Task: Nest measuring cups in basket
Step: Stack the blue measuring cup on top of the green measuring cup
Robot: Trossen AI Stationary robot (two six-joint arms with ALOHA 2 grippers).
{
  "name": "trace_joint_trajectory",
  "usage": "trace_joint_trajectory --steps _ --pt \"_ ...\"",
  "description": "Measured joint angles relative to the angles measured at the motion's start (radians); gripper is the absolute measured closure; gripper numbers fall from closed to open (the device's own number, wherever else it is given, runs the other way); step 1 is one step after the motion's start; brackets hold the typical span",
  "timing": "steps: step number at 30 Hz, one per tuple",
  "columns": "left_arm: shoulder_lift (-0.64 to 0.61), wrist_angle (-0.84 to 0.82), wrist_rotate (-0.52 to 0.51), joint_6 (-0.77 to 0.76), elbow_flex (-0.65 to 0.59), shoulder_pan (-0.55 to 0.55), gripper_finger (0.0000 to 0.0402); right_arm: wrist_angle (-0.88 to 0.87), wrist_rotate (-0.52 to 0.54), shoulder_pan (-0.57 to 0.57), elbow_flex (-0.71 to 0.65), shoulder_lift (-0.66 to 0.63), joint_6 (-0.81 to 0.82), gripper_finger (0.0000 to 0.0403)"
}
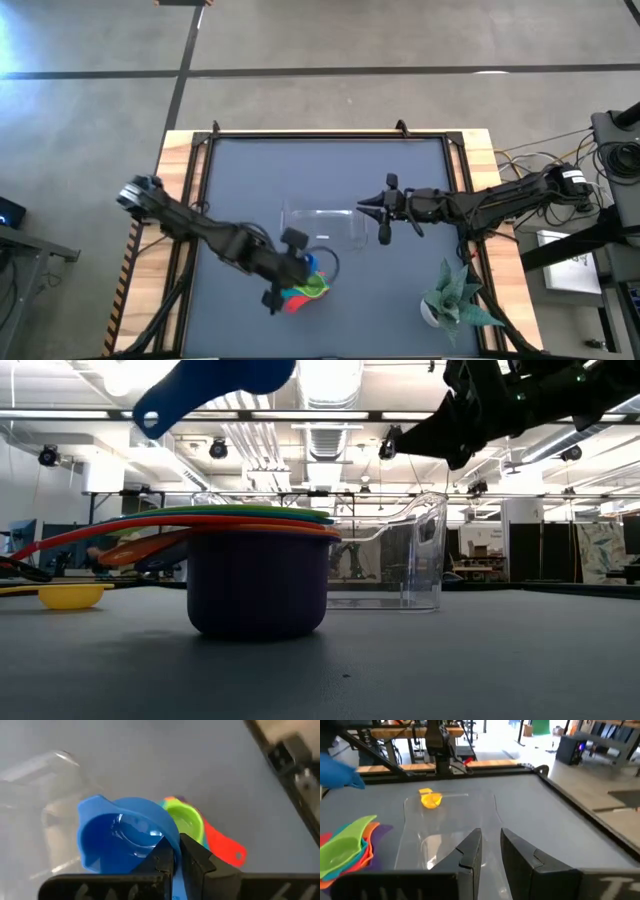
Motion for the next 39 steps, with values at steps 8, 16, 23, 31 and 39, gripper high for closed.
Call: trace_joint_trajectory --steps 8,16,23,31,39 --pt "0.215 -0.216 0.012 -0.052 0.181 -0.005 0.0401 -0.054 -0.002 0.016 -0.002 0.0 0.043 0.0346" --pt "0.403 -0.408 0.036 -0.077 0.414 -0.044 0.0401 -0.048 -0.003 0.018 0.017 0.0 0.026 0.0346" --pt "0.498 -0.446 0.037 -0.067 0.579 -0.073 0.0401 -0.026 -0.007 0.018 0.017 0.0 0.033 0.0346" --pt "0.517 -0.459 0.037 -0.062 0.595 -0.076 0.0401 -0.025 -0.01 0.028 0.017 0.0 0.038 0.0346" --pt "0.517 -0.456 0.056 -0.066 0.555 -0.072 0.0392 -0.021 -0.01 0.029 0.017 0.0 0.038 0.0346"
